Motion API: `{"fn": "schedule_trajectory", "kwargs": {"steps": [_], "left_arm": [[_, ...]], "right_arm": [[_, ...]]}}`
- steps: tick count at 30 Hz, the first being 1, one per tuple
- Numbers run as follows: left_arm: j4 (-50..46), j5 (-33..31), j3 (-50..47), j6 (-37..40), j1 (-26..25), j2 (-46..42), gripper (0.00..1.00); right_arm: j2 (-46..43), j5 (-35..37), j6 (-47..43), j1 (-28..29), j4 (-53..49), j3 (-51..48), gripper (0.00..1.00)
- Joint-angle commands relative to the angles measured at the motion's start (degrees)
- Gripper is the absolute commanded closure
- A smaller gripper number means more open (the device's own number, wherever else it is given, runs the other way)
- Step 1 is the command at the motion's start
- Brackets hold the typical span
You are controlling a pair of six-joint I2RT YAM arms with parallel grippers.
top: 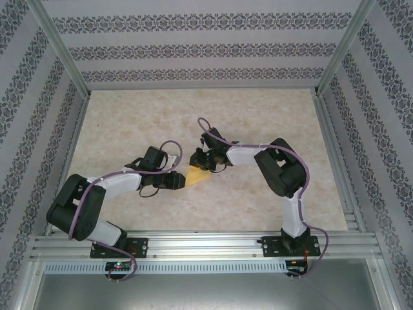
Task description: Fold a paper plane with a square sheet of paper (pick it up from the middle)
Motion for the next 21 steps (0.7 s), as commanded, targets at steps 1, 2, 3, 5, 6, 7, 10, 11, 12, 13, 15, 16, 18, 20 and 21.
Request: {"fn": "schedule_trajectory", "kwargs": {"steps": [1,2,3,5,6,7,10,11,12,13,15,16,18,20,21], "left_arm": [[-0.47,0.07,0.92,0.86,0.24,0.52,0.66],[-1.12,-0.88,1.26,1.01,0.25,1.00,0.67],[-1.64,-1.45,1.58,1.20,0.23,1.62,0.68],[-1.91,-1.79,1.89,1.15,0.22,2.55,0.69],[-1.87,-1.91,1.97,1.02,0.23,3.09,0.71],[-1.75,-2.00,1.96,0.97,0.24,3.46,0.73],[-1.75,-2.57,2.02,0.79,0.17,4.09,0.76],[-1.89,-2.71,2.06,0.78,0.24,4.16,0.78],[-1.84,-2.76,2.07,0.68,0.22,4.23,0.79],[-1.90,-2.67,2.00,0.66,0.19,4.19,0.81],[-2.22,-3.10,1.91,0.63,0.20,4.17,0.82],[-2.14,-3.10,1.81,0.53,0.24,4.22,0.82],[-2.00,-2.80,1.56,0.34,0.18,4.32,0.86],[-2.16,-3.10,1.57,-0.16,0.24,4.59,0.87],[-2.09,-3.04,1.50,-0.27,0.25,4.62,0.87]], "right_arm": [[3.29,2.67,-1.68,0.27,-4.34,-1.39,0.83],[3.36,2.67,-1.68,0.26,-4.30,-1.39,0.83],[3.38,2.69,-1.72,0.38,-4.34,-1.34,0.83],[3.47,2.65,-1.68,0.43,-4.33,-1.39,0.83],[3.42,2.65,-1.68,0.45,-4.30,-1.47,0.83],[3.38,2.69,-1.72,0.44,-4.31,-1.54,0.83],[3.29,2.83,-1.69,0.53,-4.34,-1.73,0.83],[3.29,2.84,-1.68,0.49,-4.29,-1.82,0.83],[3.27,2.84,-1.72,0.50,-4.34,-1.81,0.83],[3.22,2.89,-1.75,0.48,-4.34,-1.91,0.83],[3.29,2.87,-1.81,0.55,-4.39,-1.92,0.83],[3.25,2.97,-1.79,0.53,-4.36,-2.01,0.83],[3.23,2.93,-1.77,0.50,-4.48,-2.09,0.83],[3.29,3.00,-1.86,0.53,-4.53,-2.01,0.83],[3.25,3.08,-1.89,0.52,-4.67,-1.93,0.83]]}}
